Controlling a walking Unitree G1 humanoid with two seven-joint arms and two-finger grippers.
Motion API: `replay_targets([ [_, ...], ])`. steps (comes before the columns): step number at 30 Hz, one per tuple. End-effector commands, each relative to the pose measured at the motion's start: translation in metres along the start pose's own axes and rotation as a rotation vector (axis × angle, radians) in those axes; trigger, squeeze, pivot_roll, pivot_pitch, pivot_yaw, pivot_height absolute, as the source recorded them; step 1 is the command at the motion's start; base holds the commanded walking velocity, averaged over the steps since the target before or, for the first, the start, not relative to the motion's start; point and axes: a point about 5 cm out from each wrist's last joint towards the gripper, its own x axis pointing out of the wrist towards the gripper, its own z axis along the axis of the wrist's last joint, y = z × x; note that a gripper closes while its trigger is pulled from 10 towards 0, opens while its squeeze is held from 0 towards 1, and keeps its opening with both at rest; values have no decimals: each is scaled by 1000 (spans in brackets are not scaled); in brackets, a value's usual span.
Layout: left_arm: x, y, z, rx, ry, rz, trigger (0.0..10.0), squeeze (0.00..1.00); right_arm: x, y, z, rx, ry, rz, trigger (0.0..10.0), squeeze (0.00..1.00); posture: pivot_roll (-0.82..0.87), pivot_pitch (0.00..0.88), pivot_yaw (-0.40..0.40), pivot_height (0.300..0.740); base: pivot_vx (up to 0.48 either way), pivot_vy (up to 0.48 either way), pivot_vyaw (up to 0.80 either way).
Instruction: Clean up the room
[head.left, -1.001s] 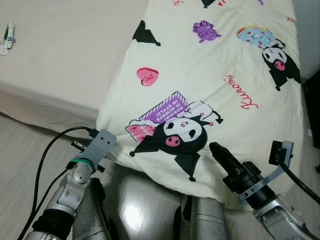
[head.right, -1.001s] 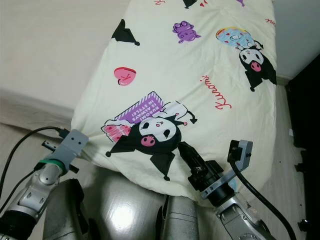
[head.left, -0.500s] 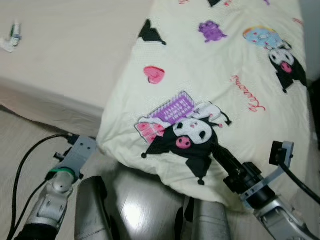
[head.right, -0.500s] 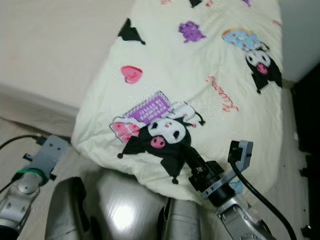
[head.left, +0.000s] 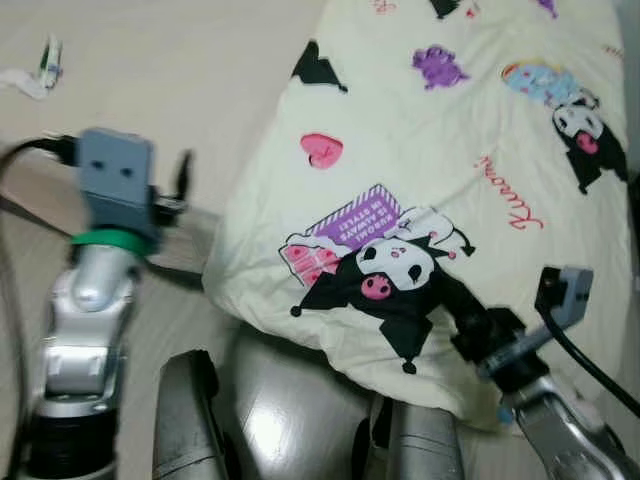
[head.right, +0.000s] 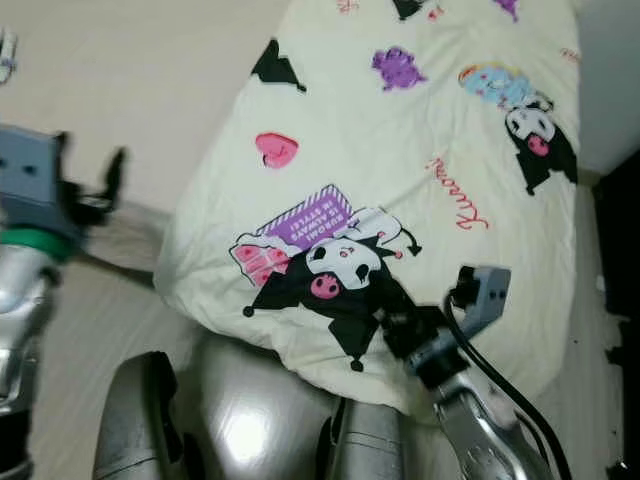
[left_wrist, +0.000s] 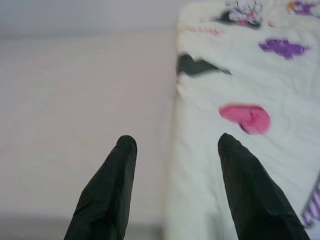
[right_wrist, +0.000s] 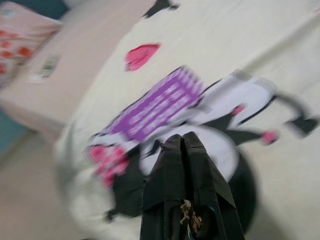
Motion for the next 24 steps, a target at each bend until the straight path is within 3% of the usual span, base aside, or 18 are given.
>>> replay_targets([
  [1, -2, -17, -9, -19, 9, -69, 10000, 0, 4, -7, -1, -178, -32, -90, 10000, 0, 30, 119, -22, 471, 0, 0, 0],
  [4, -2, -29, -12, -39, 2, -116, 10000, 0, 9, -8, 0, -231, -68, -134, 10000, 0, 23, 107, -22, 476, 0, 0, 0],
  [5, -3, -39, -15, -87, 19, -151, 10000, 0, 13, -8, 0, -263, -93, -161, 10000, 0, 16, 100, -21, 481, 0, 0, 0],
  [6, -3, -44, -17, -124, 36, -168, 10000, 0, 15, -8, -1, -270, -99, -176, 10000, 0, 16, 100, -21, 486, 0, 0, 0],
  [9, -2, -50, -21, -132, 50, -190, 10000, 0, 17, -8, -7, -250, -92, -183, 10000, 0, 13, 94, -21, 496, 0, 0, 0],
  [17, 1, -53, -28, -74, 58, -188, 10000, 0, 18, -11, -12, -253, -89, -192, 10000, 0, 13, 92, -21, 526, 0, 0, 0],
  [24, 1, -57, -32, -74, 67, -188, 10000, 0, 18, -12, -14, -268, -99, -201, 10000, 0, 14, 93, -21, 551, 0, 0, 0],
])
